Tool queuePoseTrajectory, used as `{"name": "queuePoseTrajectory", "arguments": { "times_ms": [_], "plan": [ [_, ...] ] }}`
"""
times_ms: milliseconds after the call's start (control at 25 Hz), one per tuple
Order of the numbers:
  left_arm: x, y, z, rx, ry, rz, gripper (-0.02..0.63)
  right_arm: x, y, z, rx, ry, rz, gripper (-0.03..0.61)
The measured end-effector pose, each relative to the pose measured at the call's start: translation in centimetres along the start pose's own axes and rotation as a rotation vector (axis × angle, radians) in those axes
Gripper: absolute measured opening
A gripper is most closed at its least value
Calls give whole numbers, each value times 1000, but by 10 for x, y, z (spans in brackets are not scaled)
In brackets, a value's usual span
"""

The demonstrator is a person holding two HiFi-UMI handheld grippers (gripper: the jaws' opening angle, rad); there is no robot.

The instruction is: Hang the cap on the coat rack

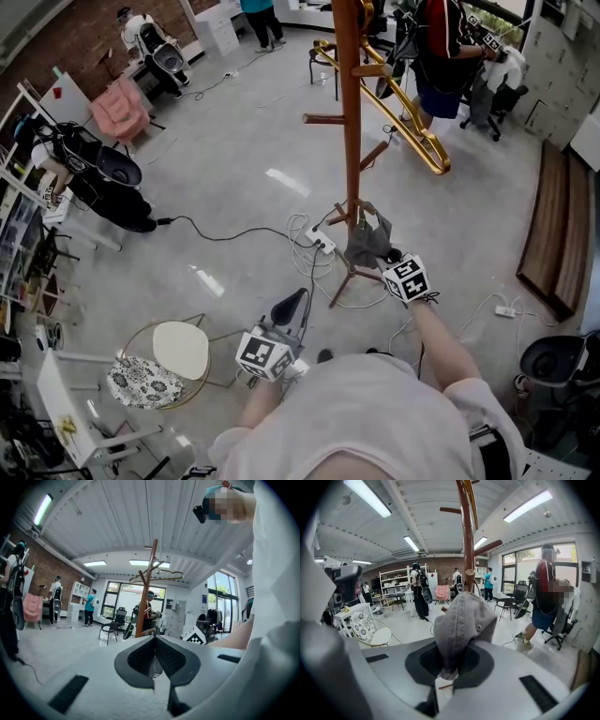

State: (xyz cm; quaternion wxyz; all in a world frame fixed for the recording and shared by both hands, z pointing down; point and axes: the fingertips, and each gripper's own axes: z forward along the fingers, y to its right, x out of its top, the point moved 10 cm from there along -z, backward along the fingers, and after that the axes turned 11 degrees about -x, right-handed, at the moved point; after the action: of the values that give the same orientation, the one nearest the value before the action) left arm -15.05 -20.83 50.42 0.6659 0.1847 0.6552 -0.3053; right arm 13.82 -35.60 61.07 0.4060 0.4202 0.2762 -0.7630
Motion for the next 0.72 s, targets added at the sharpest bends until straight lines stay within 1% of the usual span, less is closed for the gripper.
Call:
{"name": "queuePoseTrajectory", "arguments": {
  "times_ms": [120, 320, 560, 720],
  "plan": [
    [0, 0, -1, 5, -3, -2, 9, 4, 1, 14, 8, -19, -9, 21],
    [-3, -3, -4, 18, -5, -7, 9, 5, 1, 39, 13, -50, 18, 21],
    [-5, -5, -12, 35, -4, -10, 9, -2, 0, 54, -21, -75, 57, 21],
    [-6, -5, -17, 42, -7, -13, 9, 0, 0, 53, -48, -68, 57, 21]
  ]
}}
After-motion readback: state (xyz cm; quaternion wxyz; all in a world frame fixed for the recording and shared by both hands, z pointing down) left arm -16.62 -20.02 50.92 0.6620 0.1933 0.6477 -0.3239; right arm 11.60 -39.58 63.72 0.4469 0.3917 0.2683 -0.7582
